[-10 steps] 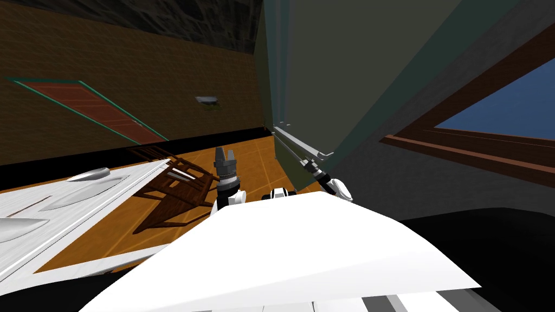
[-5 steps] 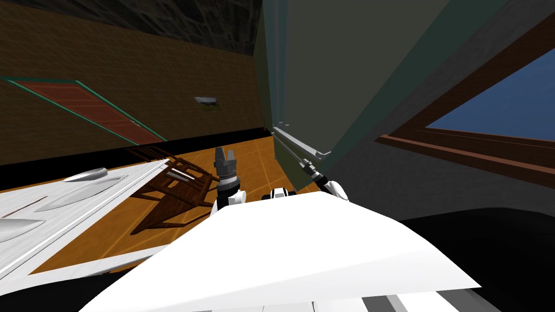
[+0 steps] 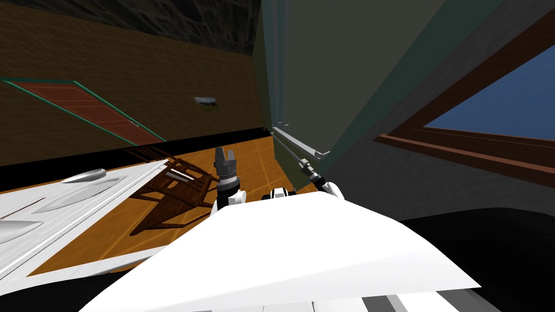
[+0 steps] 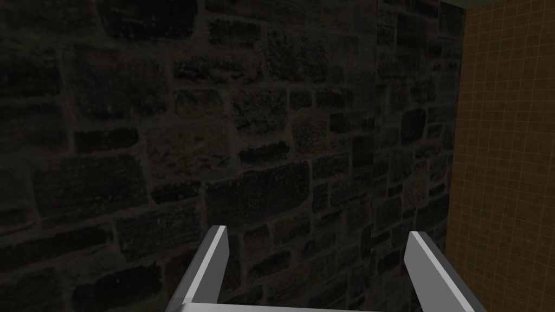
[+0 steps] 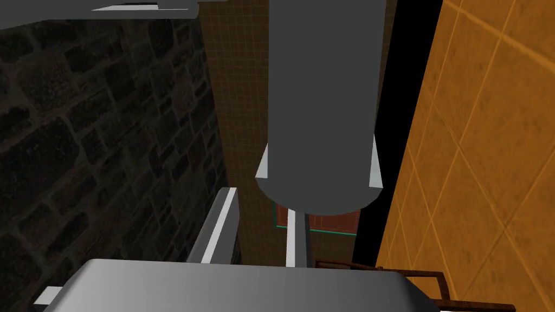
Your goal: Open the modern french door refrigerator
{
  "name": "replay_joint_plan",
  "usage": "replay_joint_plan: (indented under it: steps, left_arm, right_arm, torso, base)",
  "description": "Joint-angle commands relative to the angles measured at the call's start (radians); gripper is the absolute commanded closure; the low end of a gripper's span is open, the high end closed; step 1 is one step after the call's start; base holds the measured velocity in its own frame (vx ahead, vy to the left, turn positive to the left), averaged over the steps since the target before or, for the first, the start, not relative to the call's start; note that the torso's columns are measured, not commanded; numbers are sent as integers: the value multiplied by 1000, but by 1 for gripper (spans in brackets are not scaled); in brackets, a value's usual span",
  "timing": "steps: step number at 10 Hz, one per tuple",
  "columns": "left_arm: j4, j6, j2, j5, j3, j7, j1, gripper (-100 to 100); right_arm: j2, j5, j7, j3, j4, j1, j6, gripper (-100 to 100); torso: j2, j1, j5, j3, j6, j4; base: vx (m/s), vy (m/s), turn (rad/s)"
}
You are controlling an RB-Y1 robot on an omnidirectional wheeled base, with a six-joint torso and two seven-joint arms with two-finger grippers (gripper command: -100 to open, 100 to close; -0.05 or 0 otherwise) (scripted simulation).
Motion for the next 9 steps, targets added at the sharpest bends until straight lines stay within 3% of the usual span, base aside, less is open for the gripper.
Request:
replay_joint_plan:
  steps: [1,2,4,5,6,9]
  left_arm:
    - [0,0,0,0,0,0,0,0]
    - [0,0,0,0,0,0,0,0]
    - [0,0,0,0,0,0,0,0]
    - [0,0,0,0,0,0,0,0]
    - [0,0,0,0,0,0,0,0]
    - [0,0,0,0,0,0,0,0]
  right_arm:
    - [58,22,40,-29,40,20,11,-100]
    - [83,27,49,-31,45,21,10,-100]
    - [56,34,8,-22,8,15,30,-100]
    - [63,31,24,-22,15,21,18,-100]
    - [62,31,20,-22,13,20,21,100]
    - [66,35,13,-15,0,23,27,100]
  torso:
    - [0,2,1,0,-1,1]
    - [1,4,2,0,-4,3]
    - [7,23,8,2,-13,11]
    - [6,32,11,2,-14,11]
    - [9,30,11,3,-14,11]
    - [7,29,7,3,-15,8]
  base:
    - [-21,-17,-38]
    - [-25,-45,-84]
    - [27,4,12]
    - [43,21,8]
    - [9,0,-8]
    - [-48,135,0]
